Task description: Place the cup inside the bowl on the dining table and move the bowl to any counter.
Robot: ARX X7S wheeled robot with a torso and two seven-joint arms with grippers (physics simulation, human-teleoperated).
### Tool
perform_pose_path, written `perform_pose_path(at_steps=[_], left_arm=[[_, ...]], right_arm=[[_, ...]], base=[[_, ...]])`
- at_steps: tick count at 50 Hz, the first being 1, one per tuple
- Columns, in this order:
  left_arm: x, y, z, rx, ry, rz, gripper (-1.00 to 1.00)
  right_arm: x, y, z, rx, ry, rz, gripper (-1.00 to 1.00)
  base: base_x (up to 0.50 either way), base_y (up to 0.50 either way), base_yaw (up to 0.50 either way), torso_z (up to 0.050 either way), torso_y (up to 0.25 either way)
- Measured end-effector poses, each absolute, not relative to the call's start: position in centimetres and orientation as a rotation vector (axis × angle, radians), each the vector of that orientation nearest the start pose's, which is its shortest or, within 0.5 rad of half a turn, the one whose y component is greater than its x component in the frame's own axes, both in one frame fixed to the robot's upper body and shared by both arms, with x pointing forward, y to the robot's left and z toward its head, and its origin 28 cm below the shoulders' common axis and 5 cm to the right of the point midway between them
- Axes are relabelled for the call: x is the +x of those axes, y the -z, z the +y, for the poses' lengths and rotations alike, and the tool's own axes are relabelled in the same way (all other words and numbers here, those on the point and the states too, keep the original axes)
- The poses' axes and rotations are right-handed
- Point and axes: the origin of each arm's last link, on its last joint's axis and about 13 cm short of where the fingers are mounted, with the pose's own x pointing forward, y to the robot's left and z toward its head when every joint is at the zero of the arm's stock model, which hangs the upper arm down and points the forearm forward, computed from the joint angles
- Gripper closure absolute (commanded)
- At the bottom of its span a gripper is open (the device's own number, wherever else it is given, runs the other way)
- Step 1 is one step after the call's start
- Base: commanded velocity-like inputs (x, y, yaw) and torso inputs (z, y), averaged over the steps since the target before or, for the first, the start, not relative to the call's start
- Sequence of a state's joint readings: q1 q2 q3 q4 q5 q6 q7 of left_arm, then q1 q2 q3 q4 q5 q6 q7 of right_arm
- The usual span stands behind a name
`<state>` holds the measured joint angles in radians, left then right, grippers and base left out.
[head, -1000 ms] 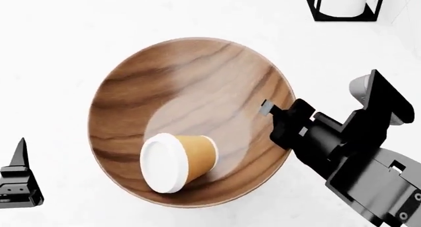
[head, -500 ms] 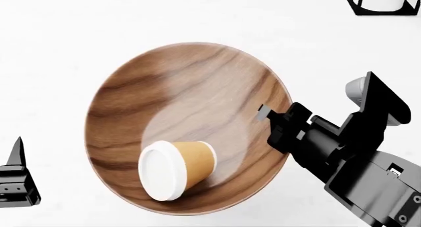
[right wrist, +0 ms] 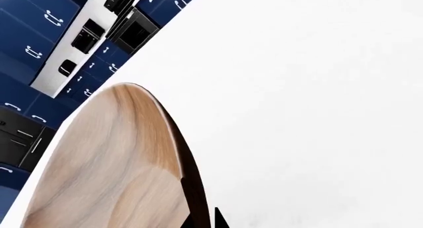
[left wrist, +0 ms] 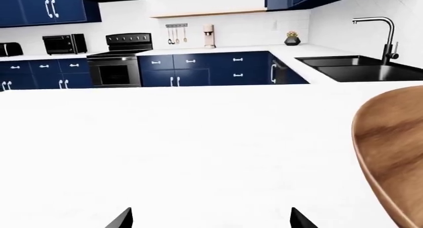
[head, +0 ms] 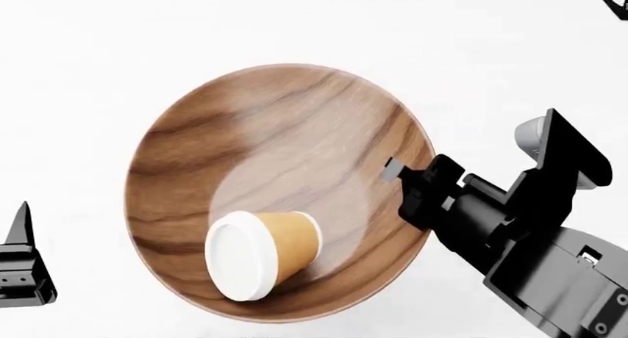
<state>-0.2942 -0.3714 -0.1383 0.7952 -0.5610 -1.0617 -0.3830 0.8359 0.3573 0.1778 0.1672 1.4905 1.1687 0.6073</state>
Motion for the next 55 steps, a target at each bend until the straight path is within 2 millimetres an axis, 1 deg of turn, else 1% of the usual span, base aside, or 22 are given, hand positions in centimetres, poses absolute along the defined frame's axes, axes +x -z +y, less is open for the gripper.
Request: perform_pose_path(at_steps=[55], left_arm=[[20.37, -17.38, 25.52, 0.041, -0.124, -0.021, -1.0]], right_arm=[[30.23, -20.85, -15.26, 0.701, -0.266, 0.471, 1.0]], base=[[-0.12, 0.5, 0.0, 0.0, 0.0]])
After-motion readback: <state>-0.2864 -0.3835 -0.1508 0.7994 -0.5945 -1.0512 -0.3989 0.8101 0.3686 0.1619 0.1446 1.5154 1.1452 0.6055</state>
